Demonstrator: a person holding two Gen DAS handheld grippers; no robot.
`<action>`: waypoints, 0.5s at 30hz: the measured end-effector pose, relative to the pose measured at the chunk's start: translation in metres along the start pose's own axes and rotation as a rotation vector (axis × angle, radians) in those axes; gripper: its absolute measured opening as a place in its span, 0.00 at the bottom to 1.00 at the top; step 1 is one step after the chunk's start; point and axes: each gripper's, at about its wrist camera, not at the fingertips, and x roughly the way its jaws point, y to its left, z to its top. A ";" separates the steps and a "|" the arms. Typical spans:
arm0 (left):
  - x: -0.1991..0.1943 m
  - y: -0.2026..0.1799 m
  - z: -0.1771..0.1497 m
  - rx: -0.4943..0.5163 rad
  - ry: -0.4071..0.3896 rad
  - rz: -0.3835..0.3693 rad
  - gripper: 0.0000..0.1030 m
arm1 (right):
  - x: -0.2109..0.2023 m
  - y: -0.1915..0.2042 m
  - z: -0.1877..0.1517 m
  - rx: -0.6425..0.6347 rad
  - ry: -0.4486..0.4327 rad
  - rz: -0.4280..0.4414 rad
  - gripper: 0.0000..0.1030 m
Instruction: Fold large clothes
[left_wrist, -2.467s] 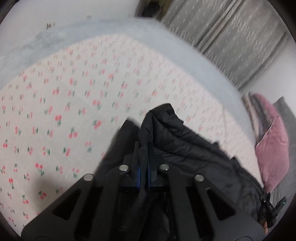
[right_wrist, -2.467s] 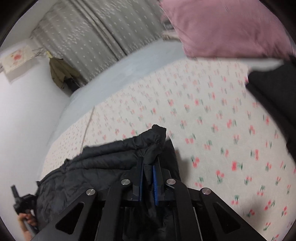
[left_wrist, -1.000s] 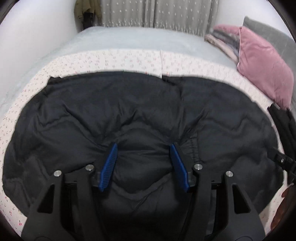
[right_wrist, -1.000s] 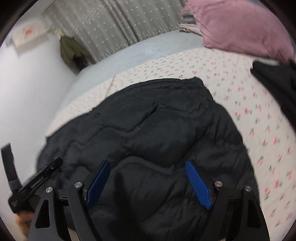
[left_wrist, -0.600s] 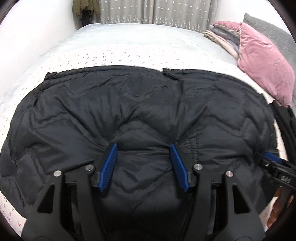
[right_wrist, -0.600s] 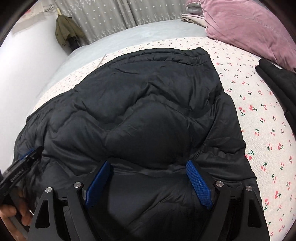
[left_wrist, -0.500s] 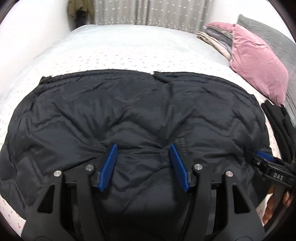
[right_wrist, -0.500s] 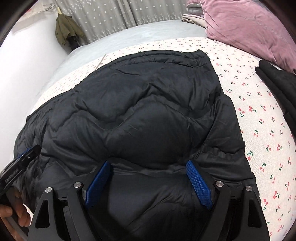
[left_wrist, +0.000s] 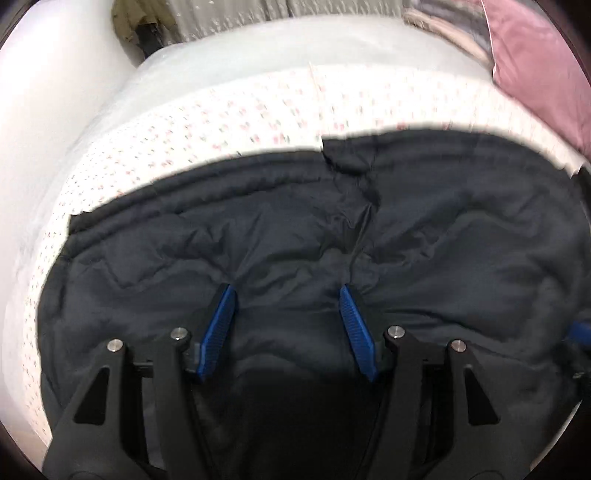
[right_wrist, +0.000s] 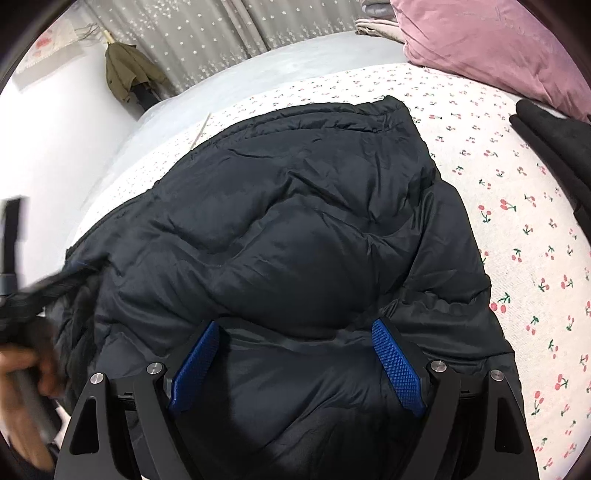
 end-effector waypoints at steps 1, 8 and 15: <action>0.002 -0.001 0.001 0.003 0.005 0.008 0.59 | 0.000 -0.002 0.001 0.004 0.000 0.006 0.84; -0.003 0.013 0.048 -0.087 0.025 -0.013 0.59 | -0.001 -0.006 0.005 0.004 0.011 0.003 0.84; 0.055 0.015 0.048 -0.116 0.105 -0.042 0.60 | -0.001 -0.011 0.006 0.025 0.009 0.030 0.84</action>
